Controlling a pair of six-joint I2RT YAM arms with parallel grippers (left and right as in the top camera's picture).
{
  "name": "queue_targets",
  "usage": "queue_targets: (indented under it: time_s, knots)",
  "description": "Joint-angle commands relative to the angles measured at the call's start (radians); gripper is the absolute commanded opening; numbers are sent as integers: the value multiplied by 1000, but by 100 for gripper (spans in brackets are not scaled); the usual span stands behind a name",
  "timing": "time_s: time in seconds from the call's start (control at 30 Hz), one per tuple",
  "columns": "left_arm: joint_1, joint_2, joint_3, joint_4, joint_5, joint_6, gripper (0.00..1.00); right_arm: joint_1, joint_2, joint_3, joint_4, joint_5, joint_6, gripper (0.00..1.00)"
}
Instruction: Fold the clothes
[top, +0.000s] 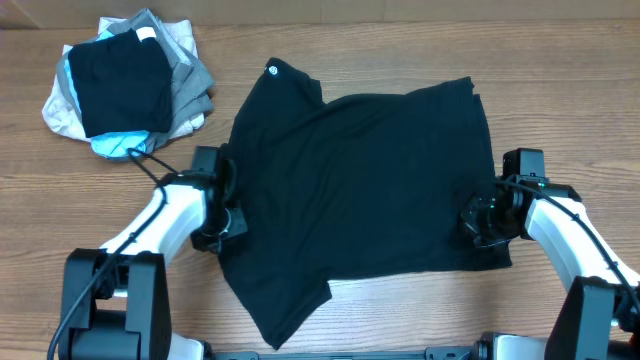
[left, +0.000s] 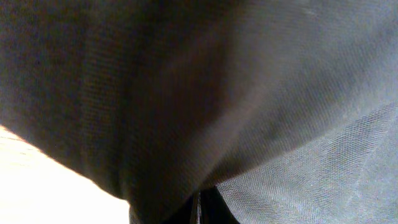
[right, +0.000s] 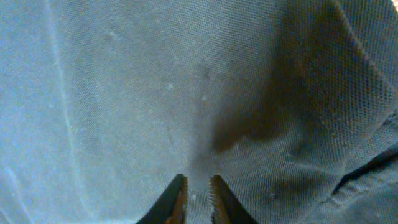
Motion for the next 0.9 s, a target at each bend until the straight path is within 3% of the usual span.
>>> queue_targets:
  time_s: [0.0,0.13,0.33,0.6,0.87]
  knots:
    - [57,42,9,8,-39,36,4,2,35,-16,12,8,49,13]
    - [107,54,9,11,-40,35,4,-6,88,-17,-6,69,111,4]
    - [163,54,9,-2,-40,35,12,-76,126,-17,-50,88,158,4]
    - [179,54,9,-37,-20,35,12,-217,126,-17,-91,108,150,4]
    - [179,53,9,-142,118,36,8,-248,124,-16,-135,107,187,4]
